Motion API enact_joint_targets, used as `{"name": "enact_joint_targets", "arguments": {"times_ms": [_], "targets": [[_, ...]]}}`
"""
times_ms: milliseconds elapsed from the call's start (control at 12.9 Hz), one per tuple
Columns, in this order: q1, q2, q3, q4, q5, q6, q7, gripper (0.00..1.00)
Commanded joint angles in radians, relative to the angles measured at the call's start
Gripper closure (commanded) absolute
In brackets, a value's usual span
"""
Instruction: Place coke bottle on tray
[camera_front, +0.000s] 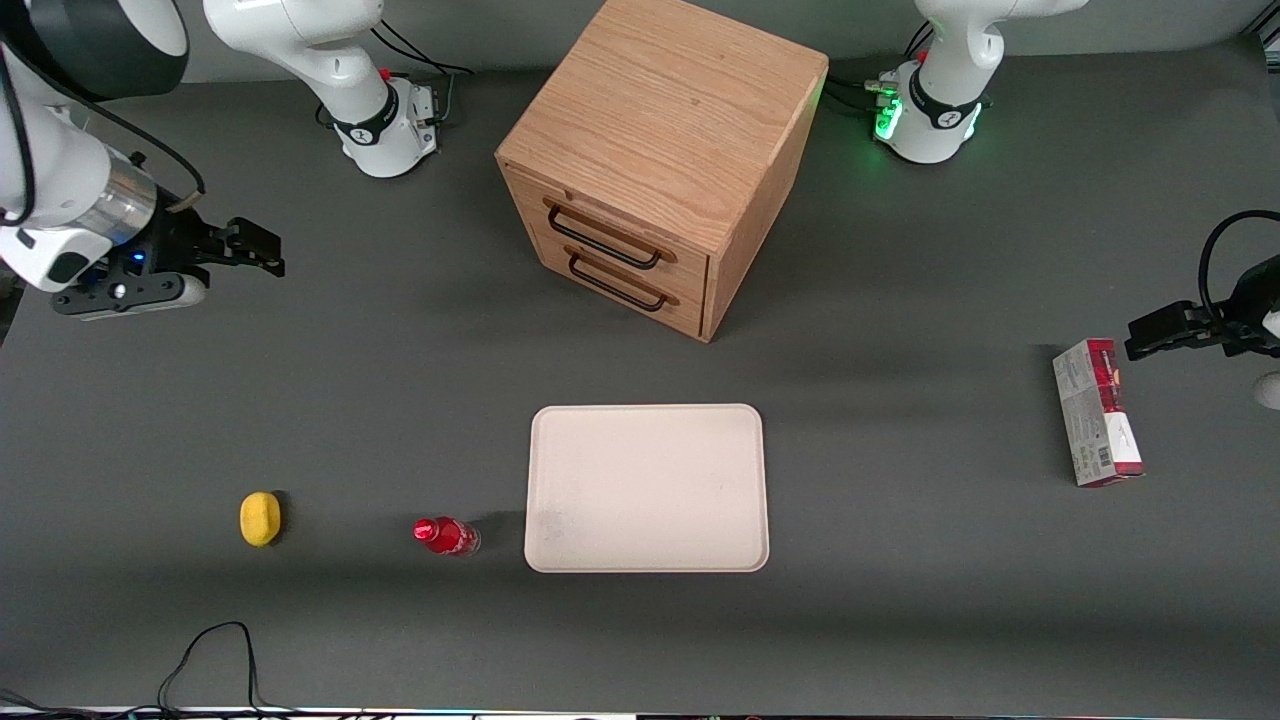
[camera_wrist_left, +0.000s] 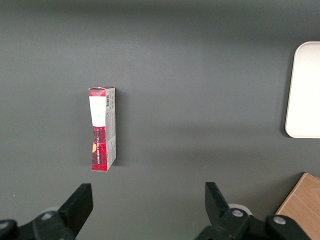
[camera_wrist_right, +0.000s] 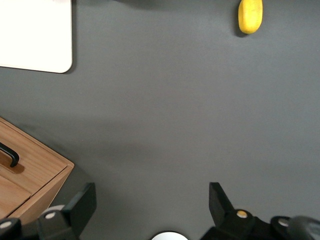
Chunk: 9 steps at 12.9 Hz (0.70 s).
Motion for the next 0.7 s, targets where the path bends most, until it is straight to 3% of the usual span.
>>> {"name": "enact_joint_targets", "arguments": {"times_ms": [0,620], "targets": [[-0.012,0.034,-0.007,0.06,0.024,-0.051,-0.019,0.0],[-0.006,0.045,-0.008,0.074,0.026,-0.057,-0.014,0.0]]}}
